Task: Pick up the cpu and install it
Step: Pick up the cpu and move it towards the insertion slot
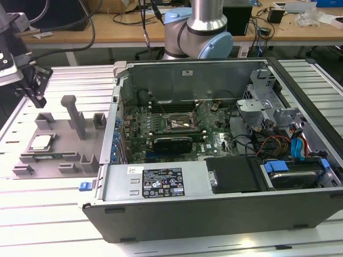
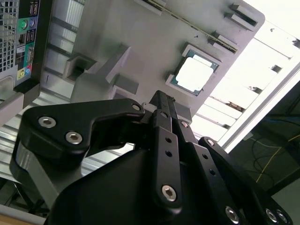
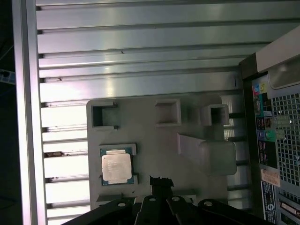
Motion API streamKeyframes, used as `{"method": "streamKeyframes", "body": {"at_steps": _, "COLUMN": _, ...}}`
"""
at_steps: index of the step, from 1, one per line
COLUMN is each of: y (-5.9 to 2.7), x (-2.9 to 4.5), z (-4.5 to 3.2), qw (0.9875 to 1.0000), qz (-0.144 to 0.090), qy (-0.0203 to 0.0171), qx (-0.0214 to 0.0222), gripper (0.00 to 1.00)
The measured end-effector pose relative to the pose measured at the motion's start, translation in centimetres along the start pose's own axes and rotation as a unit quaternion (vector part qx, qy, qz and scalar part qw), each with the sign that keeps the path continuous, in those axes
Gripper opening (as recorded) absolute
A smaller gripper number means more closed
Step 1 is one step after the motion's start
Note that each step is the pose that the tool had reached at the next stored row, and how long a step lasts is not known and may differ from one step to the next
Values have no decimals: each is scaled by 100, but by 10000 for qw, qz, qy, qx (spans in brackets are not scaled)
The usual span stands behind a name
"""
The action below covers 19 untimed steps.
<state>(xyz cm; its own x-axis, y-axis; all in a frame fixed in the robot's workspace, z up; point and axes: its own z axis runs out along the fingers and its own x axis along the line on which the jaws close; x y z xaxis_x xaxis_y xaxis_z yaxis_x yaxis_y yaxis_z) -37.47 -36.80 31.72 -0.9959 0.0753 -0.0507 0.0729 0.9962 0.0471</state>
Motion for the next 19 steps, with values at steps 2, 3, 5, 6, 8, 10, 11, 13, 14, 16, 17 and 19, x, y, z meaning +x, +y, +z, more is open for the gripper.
{"method": "streamKeyframes", "body": {"at_steps": 2, "y": 0, "x": 1, "z": 2, "qw": 10000, "qz": 0, "qy": -1, "qx": -1, "gripper": 11}}
{"method": "streamKeyframes", "body": {"at_steps": 3, "y": 0, "x": 6, "z": 3, "qw": 10000, "qz": 0, "qy": -3, "qx": -2, "gripper": 11}}
{"method": "streamKeyframes", "body": {"at_steps": 5, "y": -1, "x": 20, "z": 3, "qw": 10000, "qz": 1, "qy": -3, "qx": 0, "gripper": 11}}
{"method": "streamKeyframes", "body": {"at_steps": 6, "y": -2, "x": 36, "z": 5, "qw": 10000, "qz": 0, "qy": -7, "qx": -1, "gripper": 11}}
{"method": "streamKeyframes", "body": {"at_steps": 8, "y": -5, "x": 76, "z": 11, "qw": 10000, "qz": -1, "qy": -19, "qx": -1, "gripper": 11}}
{"method": "streamKeyframes", "body": {"at_steps": 10, "y": -8, "x": 103, "z": 17, "qw": 10000, "qz": -1, "qy": -27, "qx": -2, "gripper": 11}}
{"method": "streamKeyframes", "body": {"at_steps": 11, "y": -9, "x": 116, "z": 22, "qw": 10000, "qz": -1, "qy": -29, "qx": -3, "gripper": 11}}
{"method": "streamKeyframes", "body": {"at_steps": 13, "y": -10, "x": 133, "z": 30, "qw": 10000, "qz": -1, "qy": -30, "qx": -2, "gripper": 11}}
{"method": "streamKeyframes", "body": {"at_steps": 14, "y": -11, "x": 138, "z": 33, "qw": 10000, "qz": -1, "qy": -31, "qx": -3, "gripper": 11}}
{"method": "streamKeyframes", "body": {"at_steps": 16, "y": -13, "x": 159, "z": 41, "qw": 10000, "qz": -2, "qy": -30, "qx": -3, "gripper": 11}}
{"method": "streamKeyframes", "body": {"at_steps": 17, "y": -13, "x": 167, "z": 45, "qw": 10000, "qz": -1, "qy": -30, "qx": -2, "gripper": 11}}
{"method": "streamKeyframes", "body": {"at_steps": 19, "y": -15, "x": 178, "z": 57, "qw": 10000, "qz": -1, "qy": -31, "qx": -2, "gripper": 11}}
